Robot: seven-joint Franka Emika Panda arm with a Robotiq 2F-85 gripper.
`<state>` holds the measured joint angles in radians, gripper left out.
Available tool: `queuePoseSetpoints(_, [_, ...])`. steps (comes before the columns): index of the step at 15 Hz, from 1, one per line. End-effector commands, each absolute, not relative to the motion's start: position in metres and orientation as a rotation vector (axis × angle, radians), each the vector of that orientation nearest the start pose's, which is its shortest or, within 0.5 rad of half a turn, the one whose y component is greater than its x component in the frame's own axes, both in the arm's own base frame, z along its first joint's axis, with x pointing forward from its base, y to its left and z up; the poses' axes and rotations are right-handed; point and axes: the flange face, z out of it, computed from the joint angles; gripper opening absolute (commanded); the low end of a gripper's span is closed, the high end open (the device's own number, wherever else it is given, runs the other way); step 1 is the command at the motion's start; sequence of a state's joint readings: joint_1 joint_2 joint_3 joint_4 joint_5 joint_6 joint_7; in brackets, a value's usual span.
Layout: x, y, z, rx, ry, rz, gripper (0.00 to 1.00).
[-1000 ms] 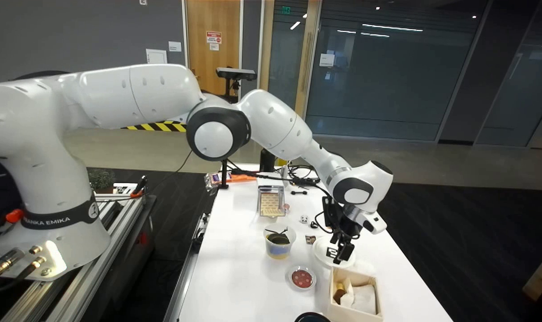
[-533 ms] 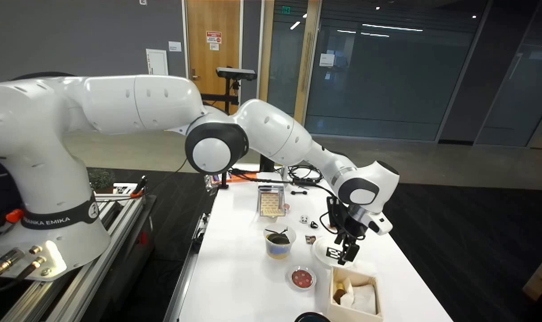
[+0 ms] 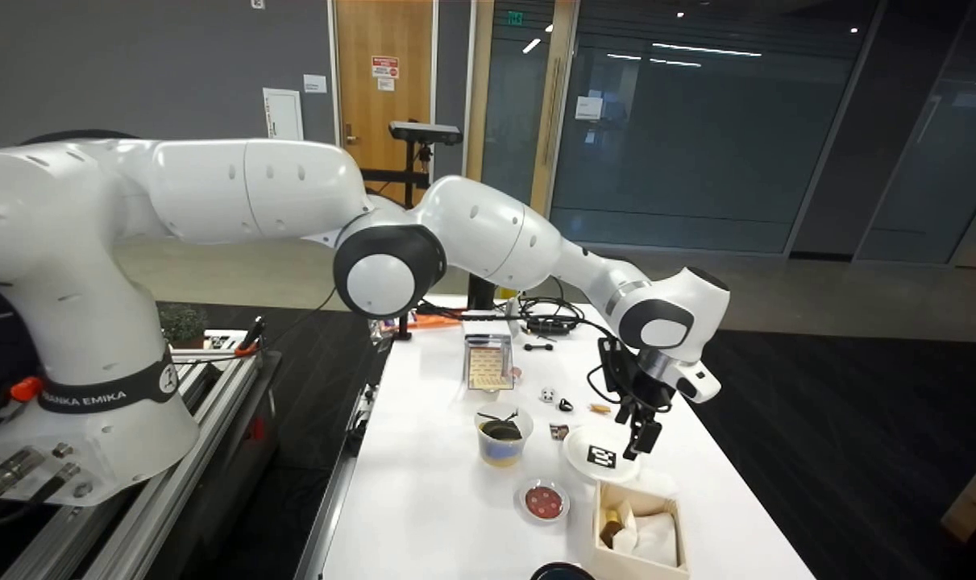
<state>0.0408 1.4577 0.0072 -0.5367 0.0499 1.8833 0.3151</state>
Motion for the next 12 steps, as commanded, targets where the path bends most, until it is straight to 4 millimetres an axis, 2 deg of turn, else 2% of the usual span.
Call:
queuePoseSetpoints(1, [0.782,0.038,0.087,-3.07,0.45,0.185,1.0])
queuePoseSetpoints(7, [0.771,0.022,0.046,-3.064,0.488,0.236,1.0])
queuePoseSetpoints(12, [0.762,0.011,0.03,-3.061,0.5,0.284,1.0])
